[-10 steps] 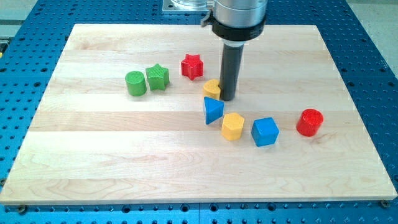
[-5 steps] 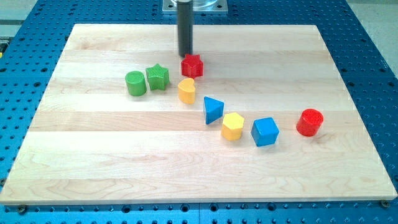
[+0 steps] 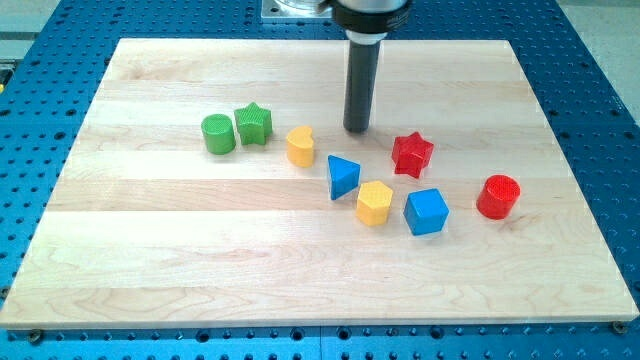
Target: Move the red star to the top right of the red circle
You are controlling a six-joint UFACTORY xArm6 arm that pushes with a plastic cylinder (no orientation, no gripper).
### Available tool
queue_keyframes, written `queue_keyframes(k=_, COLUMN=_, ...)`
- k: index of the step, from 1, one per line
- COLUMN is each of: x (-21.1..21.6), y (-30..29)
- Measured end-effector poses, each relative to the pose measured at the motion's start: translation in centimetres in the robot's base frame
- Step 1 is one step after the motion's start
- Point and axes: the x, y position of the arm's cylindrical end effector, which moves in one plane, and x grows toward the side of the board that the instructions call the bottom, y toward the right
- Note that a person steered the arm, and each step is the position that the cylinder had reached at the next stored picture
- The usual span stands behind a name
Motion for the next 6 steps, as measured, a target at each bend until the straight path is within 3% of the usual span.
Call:
queue_keyframes(k=2, x=5.4, y=3.2)
queue_keyframes(k=3, x=5.1, y=11.4)
queue_keyframes(k=5, x=3.4, y=16.9)
queue_keyframes(k=6, x=3.5, y=14.6)
